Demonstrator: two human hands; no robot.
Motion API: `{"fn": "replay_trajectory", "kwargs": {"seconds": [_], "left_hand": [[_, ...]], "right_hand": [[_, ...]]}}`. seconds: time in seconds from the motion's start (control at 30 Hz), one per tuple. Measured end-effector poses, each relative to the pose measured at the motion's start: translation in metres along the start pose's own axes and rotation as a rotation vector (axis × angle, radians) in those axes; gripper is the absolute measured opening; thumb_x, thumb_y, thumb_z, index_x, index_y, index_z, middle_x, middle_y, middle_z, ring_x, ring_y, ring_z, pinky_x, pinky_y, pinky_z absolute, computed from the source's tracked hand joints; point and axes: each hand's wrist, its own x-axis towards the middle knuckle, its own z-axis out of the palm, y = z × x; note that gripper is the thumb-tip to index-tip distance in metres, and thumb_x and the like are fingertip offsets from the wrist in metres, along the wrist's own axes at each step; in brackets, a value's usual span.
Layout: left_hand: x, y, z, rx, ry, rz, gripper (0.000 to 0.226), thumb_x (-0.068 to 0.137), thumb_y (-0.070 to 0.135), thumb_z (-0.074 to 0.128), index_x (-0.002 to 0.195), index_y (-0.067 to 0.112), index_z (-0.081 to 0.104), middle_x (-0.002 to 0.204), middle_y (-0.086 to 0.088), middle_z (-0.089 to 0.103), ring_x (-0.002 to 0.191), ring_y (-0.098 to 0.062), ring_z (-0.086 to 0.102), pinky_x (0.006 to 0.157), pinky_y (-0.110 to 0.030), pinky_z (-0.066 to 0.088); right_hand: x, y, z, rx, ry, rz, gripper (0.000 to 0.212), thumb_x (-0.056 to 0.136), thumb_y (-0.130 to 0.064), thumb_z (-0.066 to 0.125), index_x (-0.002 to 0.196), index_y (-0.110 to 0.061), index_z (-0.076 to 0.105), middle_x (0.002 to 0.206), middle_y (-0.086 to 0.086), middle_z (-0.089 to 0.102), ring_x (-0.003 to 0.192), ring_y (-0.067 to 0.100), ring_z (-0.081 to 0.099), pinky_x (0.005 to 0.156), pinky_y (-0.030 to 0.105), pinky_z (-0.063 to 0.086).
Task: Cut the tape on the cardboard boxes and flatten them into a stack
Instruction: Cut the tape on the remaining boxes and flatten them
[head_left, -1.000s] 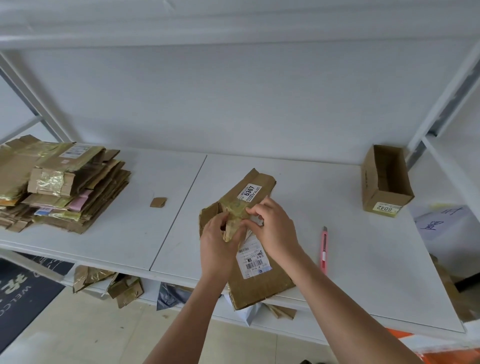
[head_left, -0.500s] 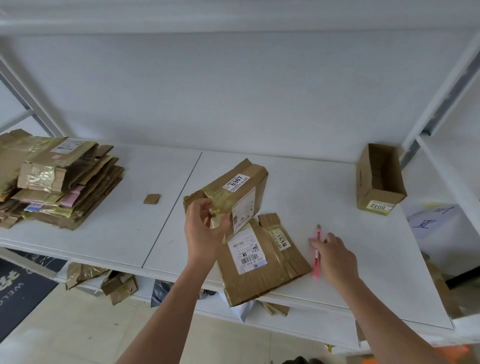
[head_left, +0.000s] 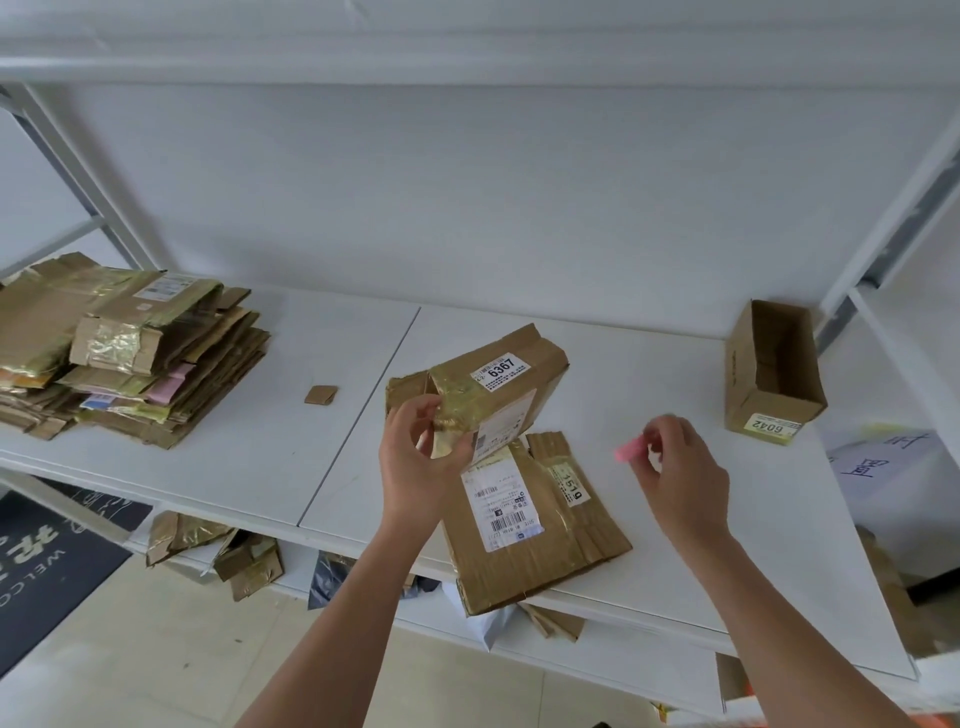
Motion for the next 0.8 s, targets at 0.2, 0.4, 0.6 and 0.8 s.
{"fn": "replay_trajectory", "kwargs": {"seconds": [0.2,0.4,0.6,0.8], "left_hand": [[0.009,0.014,0.001,0.069,-0.106,0.085,0.051,0.073,0.002,0.081,0.114,0.025,0.063,0.111,0.002,0.063,0.101,-0.009,0.062,0.090,-0.023,0.053],[-0.001,0.004,0.006,0.141,-0.199,0.110,0.054,0.068,0.004,0.085,0.108,0.034,0.063,0.107,0.006,0.063,0.098,-0.010,0.063,0.091,-0.025,0.053],[0.001,-0.005,0.000,0.206,-0.228,0.026,0.049,0.066,0.013,0.089,0.107,0.019,0.064,0.102,0.009,0.066,0.098,-0.009,0.063,0.090,-0.026,0.053],[0.005,-0.008,-0.009,0.241,-0.273,0.006,0.034,0.067,0.013,0.088,0.091,0.018,0.065,0.087,0.009,0.071,0.082,-0.006,0.065,0.077,-0.027,0.056]], "right_hand": [[0.042,-0.094,-0.034,0.665,0.256,-0.138,0.009,0.087,0.005,0.060,0.090,0.000,0.053,0.073,0.005,0.055,0.056,0.015,0.052,0.048,0.018,0.042],[0.034,-0.140,-0.020,1.099,-0.186,-0.050,0.011,0.094,-0.014,0.060,0.099,-0.006,0.065,0.087,-0.005,0.067,0.072,0.012,0.063,0.059,0.022,0.052],[0.020,-0.137,-0.005,1.183,-0.268,0.200,0.005,0.091,0.000,0.063,0.090,-0.003,0.059,0.083,0.000,0.068,0.073,0.013,0.064,0.060,0.025,0.052],[0.024,-0.135,-0.003,1.065,-0.263,0.080,0.015,0.086,0.006,0.063,0.077,0.000,0.053,0.073,-0.001,0.059,0.063,0.006,0.053,0.053,0.017,0.043]]}}
